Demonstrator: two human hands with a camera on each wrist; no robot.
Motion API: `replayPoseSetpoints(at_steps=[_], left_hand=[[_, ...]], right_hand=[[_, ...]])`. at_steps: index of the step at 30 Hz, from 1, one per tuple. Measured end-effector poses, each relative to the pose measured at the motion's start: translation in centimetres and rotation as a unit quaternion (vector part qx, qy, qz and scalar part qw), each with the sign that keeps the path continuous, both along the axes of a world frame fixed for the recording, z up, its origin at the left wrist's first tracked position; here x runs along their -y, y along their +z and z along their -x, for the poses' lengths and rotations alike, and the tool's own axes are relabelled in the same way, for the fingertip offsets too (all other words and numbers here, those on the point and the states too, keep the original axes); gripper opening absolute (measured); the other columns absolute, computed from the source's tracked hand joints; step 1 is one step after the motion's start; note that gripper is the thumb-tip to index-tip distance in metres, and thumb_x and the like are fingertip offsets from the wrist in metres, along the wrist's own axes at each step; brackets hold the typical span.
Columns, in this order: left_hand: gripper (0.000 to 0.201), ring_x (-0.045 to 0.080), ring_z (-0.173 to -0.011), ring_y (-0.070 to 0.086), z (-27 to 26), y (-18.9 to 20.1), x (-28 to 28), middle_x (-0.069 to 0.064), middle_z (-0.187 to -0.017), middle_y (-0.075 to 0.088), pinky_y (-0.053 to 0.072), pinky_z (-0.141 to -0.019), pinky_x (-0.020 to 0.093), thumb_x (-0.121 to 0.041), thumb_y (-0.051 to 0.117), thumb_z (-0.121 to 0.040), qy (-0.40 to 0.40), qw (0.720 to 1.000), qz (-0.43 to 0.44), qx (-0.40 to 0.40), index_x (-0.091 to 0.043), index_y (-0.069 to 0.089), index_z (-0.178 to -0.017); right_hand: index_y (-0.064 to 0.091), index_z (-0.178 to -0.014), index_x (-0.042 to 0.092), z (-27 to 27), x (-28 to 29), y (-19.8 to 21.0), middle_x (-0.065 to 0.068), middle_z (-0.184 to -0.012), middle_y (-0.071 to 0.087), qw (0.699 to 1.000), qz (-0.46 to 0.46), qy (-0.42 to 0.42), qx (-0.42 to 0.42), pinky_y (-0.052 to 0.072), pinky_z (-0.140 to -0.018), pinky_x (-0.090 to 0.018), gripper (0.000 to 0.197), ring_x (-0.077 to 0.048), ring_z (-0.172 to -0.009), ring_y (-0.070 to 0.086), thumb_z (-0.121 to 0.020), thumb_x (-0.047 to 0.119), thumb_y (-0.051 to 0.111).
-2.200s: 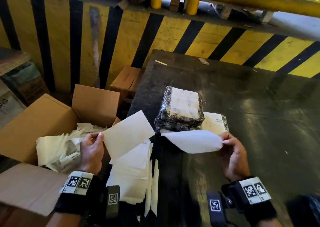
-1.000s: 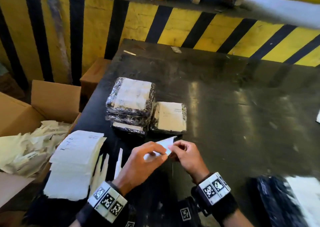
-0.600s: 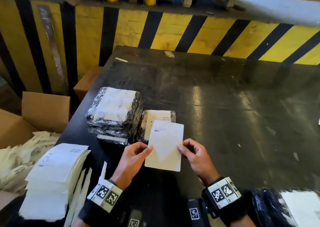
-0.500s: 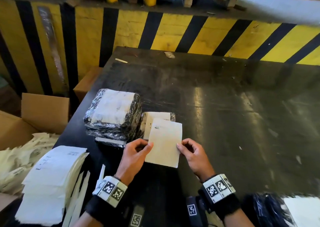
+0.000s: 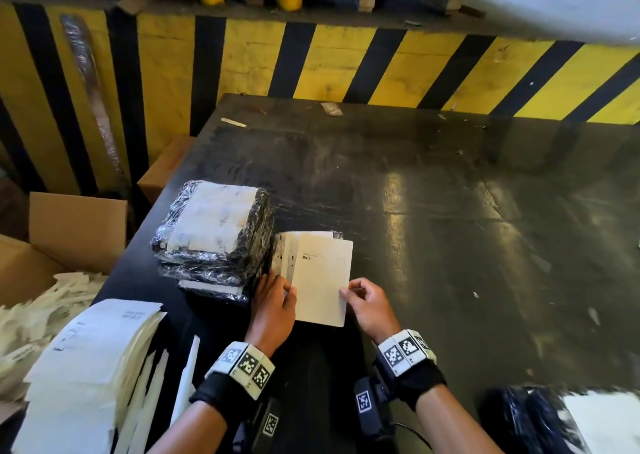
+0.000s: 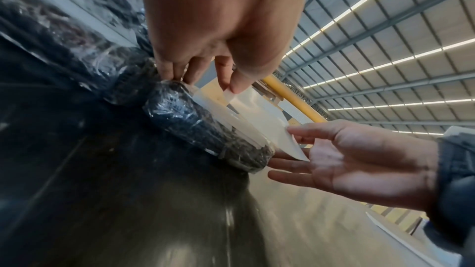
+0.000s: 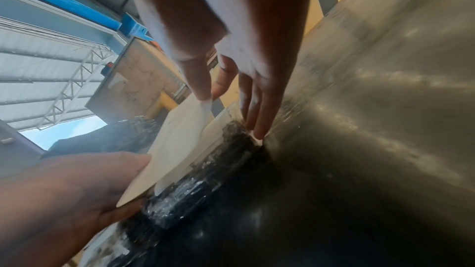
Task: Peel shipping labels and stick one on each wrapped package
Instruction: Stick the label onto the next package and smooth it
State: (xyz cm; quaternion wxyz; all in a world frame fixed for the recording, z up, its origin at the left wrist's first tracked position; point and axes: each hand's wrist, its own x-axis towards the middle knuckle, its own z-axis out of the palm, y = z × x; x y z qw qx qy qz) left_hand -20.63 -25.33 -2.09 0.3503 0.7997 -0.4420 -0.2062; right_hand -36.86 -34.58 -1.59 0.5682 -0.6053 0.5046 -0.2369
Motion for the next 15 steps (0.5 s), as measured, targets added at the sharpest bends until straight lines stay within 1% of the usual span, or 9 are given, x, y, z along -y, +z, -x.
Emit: replayPoseSetpoints(at_steps=[2,3,5,6,7,9,10,12,15], left_hand=[[0.013,0.029,-0.124,0.045,0.5,0.1,-1.3,0.012,-0.127,0.056,0.039,-0.103,0.046,-0.014,0.052,-0.093,-0.016,1.0,-0.011,-0.008,-0.015,0.049,-0.08],[0.014,0.028,-0.127,0.044,0.9,0.2,-2.1,0.01,-0.13,0.055,0.04,-0.103,0.046,-0.015,0.054,-0.092,-0.022,1.0,-0.016,-0.008,-0.015,0.051,-0.079],[0.015,0.028,-0.124,0.049,1.6,0.3,-4.0,0.009,-0.129,0.057,0.045,-0.099,0.045,-0.016,0.058,-0.089,-0.033,0.999,-0.022,-0.005,-0.015,0.054,-0.075],[0.015,0.027,-0.122,0.05,2.0,0.5,-4.8,0.007,-0.129,0.057,0.047,-0.097,0.044,-0.016,0.06,-0.089,-0.038,0.999,-0.021,-0.003,-0.015,0.055,-0.074],[0.017,0.026,-0.123,0.05,2.5,0.7,-5.9,0.006,-0.129,0.057,0.047,-0.097,0.043,-0.017,0.061,-0.088,-0.042,0.999,-0.022,-0.004,-0.016,0.055,-0.073],[0.018,0.025,-0.124,0.046,3.1,1.1,-7.4,0.003,-0.127,0.058,0.042,-0.099,0.038,-0.019,0.063,-0.088,-0.04,0.999,-0.028,-0.002,-0.017,0.055,-0.072],[0.017,0.025,-0.123,0.046,3.4,1.2,-8.2,0.003,-0.124,0.059,0.041,-0.098,0.036,-0.02,0.063,-0.088,-0.037,0.999,-0.033,0.0,-0.015,0.056,-0.073],[0.016,0.025,-0.117,0.048,3.6,1.4,-9.4,0.002,-0.117,0.061,0.04,-0.091,0.032,-0.022,0.064,-0.087,-0.037,0.998,-0.041,-0.004,-0.013,0.06,-0.075],[0.018,0.022,-0.111,0.047,3.8,1.6,-11.1,-0.001,-0.114,0.058,0.037,-0.084,0.027,-0.026,0.064,-0.088,-0.047,0.997,-0.059,-0.018,-0.017,0.058,-0.073]], right_hand=[[0.059,-0.08,0.011,0.8,-1.1,0.1,-0.003,-0.086,0.065,1.0,0.01,0.0,-0.007,0.046,-0.068,-0.017,0.01,-0.013,-0.079,0.059,-0.09,0.015,0.061],[0.059,-0.08,0.01,1.3,-1.7,0.1,-0.003,-0.083,0.064,1.0,0.017,-0.002,-0.013,0.045,-0.067,-0.014,0.011,-0.013,-0.077,0.058,-0.09,0.014,0.061],[0.061,-0.079,0.005,2.4,-3.1,0.0,-0.002,-0.078,0.063,0.999,0.027,-0.004,-0.029,0.043,-0.063,-0.01,0.013,-0.011,-0.073,0.056,-0.089,0.014,0.062],[0.063,-0.08,0.003,2.8,-3.7,0.1,-0.002,-0.078,0.063,0.999,0.03,-0.002,-0.035,0.043,-0.062,-0.01,0.014,-0.011,-0.072,0.055,-0.088,0.014,0.063],[0.063,-0.081,0.002,3.3,-4.4,0.1,-0.002,-0.077,0.064,0.999,0.031,0.002,-0.042,0.044,-0.063,-0.012,0.015,-0.01,-0.071,0.056,-0.088,0.015,0.063],[0.064,-0.08,0.006,4.1,-5.6,0.4,0.001,-0.075,0.064,0.997,0.036,0.013,-0.06,0.044,-0.063,-0.017,0.015,-0.007,-0.068,0.055,-0.088,0.018,0.063],[0.064,-0.08,0.007,4.5,-6.3,0.5,0.002,-0.075,0.064,0.996,0.037,0.02,-0.072,0.043,-0.063,-0.018,0.015,-0.007,-0.068,0.054,-0.088,0.019,0.063],[0.064,-0.079,0.009,5.0,-7.5,0.5,0.002,-0.075,0.064,0.995,0.042,0.031,-0.09,0.044,-0.066,-0.021,0.015,-0.007,-0.069,0.054,-0.088,0.022,0.063],[0.062,-0.074,0.013,5.5,-8.8,0.4,0.004,-0.072,0.062,0.993,0.05,0.039,-0.101,0.044,-0.068,-0.025,0.016,-0.009,-0.069,0.053,-0.087,0.022,0.064]])
